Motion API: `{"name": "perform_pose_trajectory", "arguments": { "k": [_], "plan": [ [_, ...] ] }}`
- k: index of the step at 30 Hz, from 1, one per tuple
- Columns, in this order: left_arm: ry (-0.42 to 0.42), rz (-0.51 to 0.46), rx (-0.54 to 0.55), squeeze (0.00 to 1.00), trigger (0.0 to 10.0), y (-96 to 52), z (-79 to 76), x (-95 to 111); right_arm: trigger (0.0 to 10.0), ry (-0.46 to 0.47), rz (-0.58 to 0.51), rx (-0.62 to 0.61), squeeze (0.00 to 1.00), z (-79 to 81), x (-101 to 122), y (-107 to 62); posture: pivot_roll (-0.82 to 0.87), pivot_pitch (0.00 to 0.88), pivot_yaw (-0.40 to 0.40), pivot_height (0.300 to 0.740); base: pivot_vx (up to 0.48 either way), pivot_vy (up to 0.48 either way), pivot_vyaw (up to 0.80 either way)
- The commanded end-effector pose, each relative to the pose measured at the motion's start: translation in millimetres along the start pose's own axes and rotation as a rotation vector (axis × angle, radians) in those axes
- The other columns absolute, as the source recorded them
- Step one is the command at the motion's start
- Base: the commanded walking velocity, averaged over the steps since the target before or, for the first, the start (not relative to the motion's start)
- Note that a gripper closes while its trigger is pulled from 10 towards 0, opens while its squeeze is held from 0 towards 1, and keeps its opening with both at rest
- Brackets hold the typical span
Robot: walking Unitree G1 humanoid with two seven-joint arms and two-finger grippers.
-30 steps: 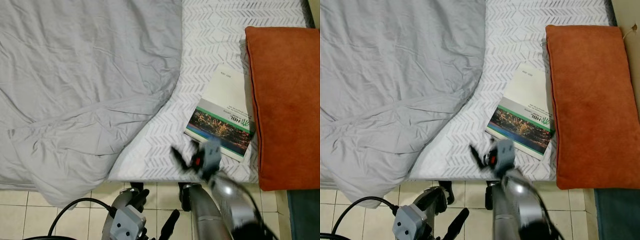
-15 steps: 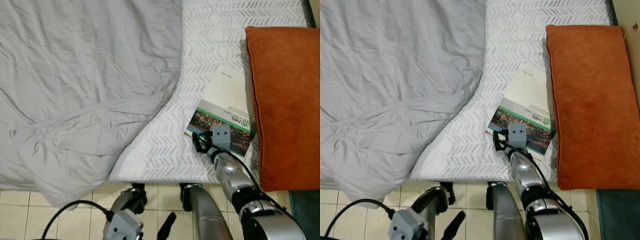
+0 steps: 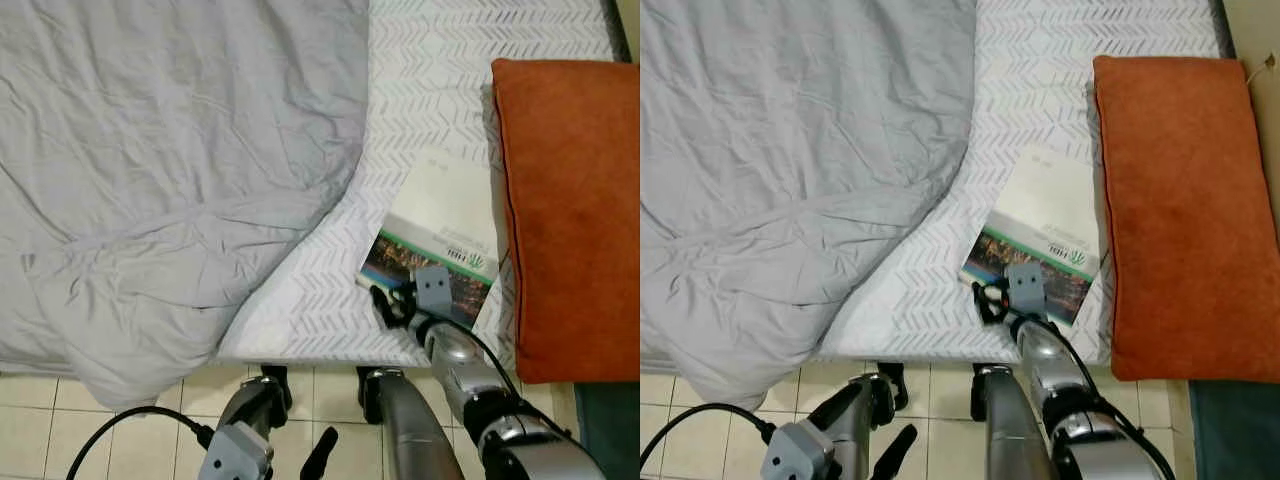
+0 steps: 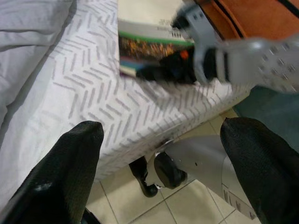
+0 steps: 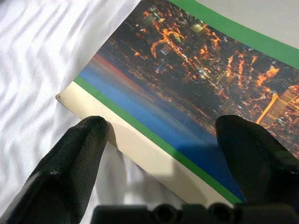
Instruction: Clean up the room
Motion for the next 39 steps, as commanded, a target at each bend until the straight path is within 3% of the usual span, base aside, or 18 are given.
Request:
{"name": "perform_pose_trajectory", "arguments": {
  "k": [1,4,9,10,12,13,15,18,20,23,30,33,39],
  "plan": [
    [-0.04,0.051,-0.019,0.0,10.0,-3.6,-8.6,-10.3,10.0,0.042,0.219,0.017,0.0,3.4,-64.2,-27.4,0.08,0.705,0.044,0.74,0.0,0.0,0.0],
    [-0.043,0.048,-0.019,0.0,10.0,-0.8,-8.5,-10.8,10.0,0.023,0.199,-0.001,0.0,-12.3,-65.0,-37.2,0.07,0.71,0.04,0.74,0.0,0.0,0.0],
    [-0.041,0.045,-0.019,0.0,10.0,2.7,-8.0,-11.7,10.0,-0.023,0.051,-0.013,0.0,-22.5,-32.5,-31.8,0.06,0.709,0.04,0.74,0.0,0.0,0.0],
    [-0.039,0.044,-0.017,0.0,10.0,3.4,-7.2,-12.1,10.0,-0.007,-0.057,0.018,0.0,-19.2,-5.1,-24.5,0.06,0.708,0.038,0.74,0.0,0.0,0.0],
    [-0.038,0.044,-0.017,0.0,10.0,3.5,-6.8,-12.3,10.0,-0.005,-0.1,0.031,0.0,-17.8,6.1,-22.3,0.06,0.708,0.038,0.74,0.0,0.0,0.0],
    [-0.036,0.044,-0.013,0.0,10.0,3.6,-5.9,-12.5,10.0,-0.045,-0.161,0.044,0.0,-18.6,28.5,-18.4,0.06,0.705,0.033,0.74,0.0,0.0,0.0],
    [-0.035,0.043,-0.009,0.0,10.0,4.0,-5.6,-12.4,10.0,-0.103,-0.164,0.055,0.0,-20.4,36.2,-18.4,0.06,0.7,0.03,0.74,0.0,0.0,0.0],
    [-0.036,0.041,-0.002,0.0,10.0,4.7,-5.6,-12.2,10.0,-0.173,-0.121,0.077,0.0,-22.9,31.4,-21.7,0.05,0.699,0.024,0.74,0.0,0.0,0.0],
    [-0.037,0.042,0.001,0.0,10.0,4.8,-5.6,-12.7,10.0,-0.218,-0.048,0.063,0.0,-31.7,15.1,-28.5,0.05,0.699,0.02,0.74,0.0,0.0,0.0],
    [-0.039,0.044,0.007,0.0,10.0,4.9,-5.7,-13.3,10.0,-0.21,0.012,0.038,0.0,-41.2,-2.7,-39.5,0.05,0.699,0.014,0.74,0.0,0.0,0.0],
    [-0.041,0.043,0.012,0.0,10.0,6.3,-5.2,-13.8,10.0,-0.122,0.032,0.064,0.0,-26.3,-12.7,-37.2,0.05,0.71,0.016,0.74,0.0,0.0,0.0],
    [-0.031,0.046,0.001,0.0,10.0,7.4,-5.5,-14.6,10.0,-0.188,0.137,0.095,0.0,-20.7,-34.8,-37.9,0.06,0.709,0.026,0.74,0.0,0.0,0.0],
    [-0.025,0.048,0.004,0.0,10.0,6.9,-3.6,-14.8,10.0,-0.273,0.209,0.085,0.0,-31.3,-47.8,-46.3,0.06,0.707,0.03,0.74,0.0,0.0,0.0]
  ]
}}
Point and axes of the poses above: a point about 5 cm out from each wrist's last joint towards the gripper, its own y axis pointing out of the wrist towards the gripper, its own x axis along the axis of the wrist's last joint, z = x × y, the point moved 2 cm from there along y, pointing out of the wrist towards the gripper, and after that the axes turned 4 degrees about y, right-handed, at the moved point
